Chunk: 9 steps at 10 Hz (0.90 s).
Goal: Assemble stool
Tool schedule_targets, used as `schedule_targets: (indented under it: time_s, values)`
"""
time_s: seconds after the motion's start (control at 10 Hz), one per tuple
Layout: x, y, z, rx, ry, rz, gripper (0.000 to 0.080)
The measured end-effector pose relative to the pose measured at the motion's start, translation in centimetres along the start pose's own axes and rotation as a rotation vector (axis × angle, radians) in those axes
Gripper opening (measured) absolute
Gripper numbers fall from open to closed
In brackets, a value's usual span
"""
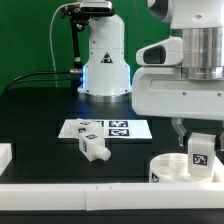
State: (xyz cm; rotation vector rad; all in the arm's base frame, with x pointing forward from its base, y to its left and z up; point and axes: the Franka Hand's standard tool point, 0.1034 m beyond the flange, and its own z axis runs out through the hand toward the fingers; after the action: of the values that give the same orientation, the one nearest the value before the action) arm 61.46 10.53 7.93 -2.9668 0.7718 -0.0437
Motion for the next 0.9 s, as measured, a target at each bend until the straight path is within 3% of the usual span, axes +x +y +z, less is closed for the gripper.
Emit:
schedule_targets:
  time_s: [0.2, 0.4, 0.5, 0.9]
  values:
    - [-0.1, 0.4, 0.0, 0.008, -0.010, 0.226, 0.0334]
    - [-0.1, 0.9, 0.0, 0.044, -0.040, 0.449, 0.0334]
    - [-0.3, 1.1, 0.0, 0.050, -0.058, 0.584, 0.0334]
    - [-0.4, 1.1, 0.1, 0.047, -0.071, 0.751, 0.0334]
